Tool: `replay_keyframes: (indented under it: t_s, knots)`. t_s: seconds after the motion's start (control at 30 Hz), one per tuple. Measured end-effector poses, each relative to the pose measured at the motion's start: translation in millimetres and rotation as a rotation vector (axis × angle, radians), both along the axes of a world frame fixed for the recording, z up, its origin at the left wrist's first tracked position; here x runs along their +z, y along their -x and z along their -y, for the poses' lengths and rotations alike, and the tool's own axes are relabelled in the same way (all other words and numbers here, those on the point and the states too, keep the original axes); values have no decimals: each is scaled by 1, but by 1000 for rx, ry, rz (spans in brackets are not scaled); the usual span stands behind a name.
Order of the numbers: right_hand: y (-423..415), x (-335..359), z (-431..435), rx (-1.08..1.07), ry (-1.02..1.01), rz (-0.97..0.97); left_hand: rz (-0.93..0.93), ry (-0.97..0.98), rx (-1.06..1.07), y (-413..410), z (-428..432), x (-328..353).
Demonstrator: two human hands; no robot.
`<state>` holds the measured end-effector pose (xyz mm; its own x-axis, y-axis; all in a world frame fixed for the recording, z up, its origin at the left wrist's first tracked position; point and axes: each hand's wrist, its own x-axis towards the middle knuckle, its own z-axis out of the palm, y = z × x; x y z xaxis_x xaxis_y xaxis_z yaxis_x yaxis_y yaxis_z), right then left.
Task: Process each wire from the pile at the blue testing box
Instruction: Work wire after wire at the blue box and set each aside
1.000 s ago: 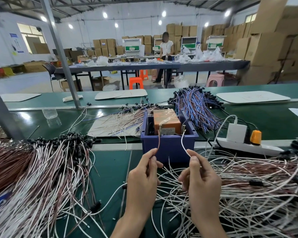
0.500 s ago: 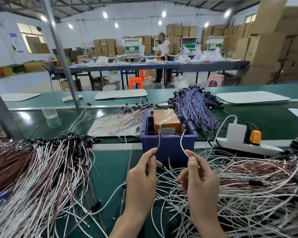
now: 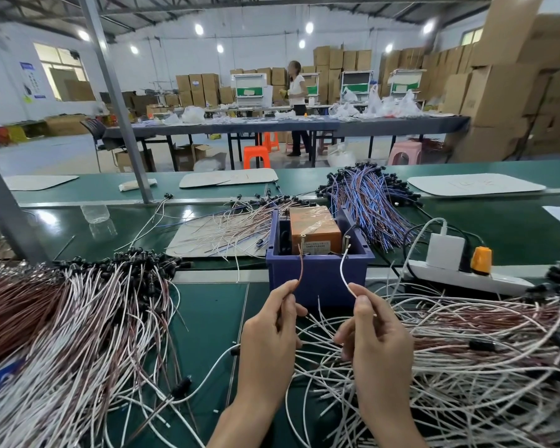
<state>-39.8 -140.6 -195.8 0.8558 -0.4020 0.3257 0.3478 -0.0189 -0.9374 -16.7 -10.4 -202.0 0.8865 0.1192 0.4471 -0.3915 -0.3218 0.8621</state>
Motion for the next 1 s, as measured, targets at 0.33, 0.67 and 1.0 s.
replay_keyframes:
  t_s: [0.33, 0.67, 1.0]
  knots:
    - [-1, 0, 0, 9, -6, -6, -21, 11, 7, 1, 1, 2]
    - [-1, 0, 0, 13, -19, -7, -38, 17, 9, 0, 1, -1]
    - [-1, 1, 0, 26, -36, -12, -22, -4, 17, -1, 1, -4]
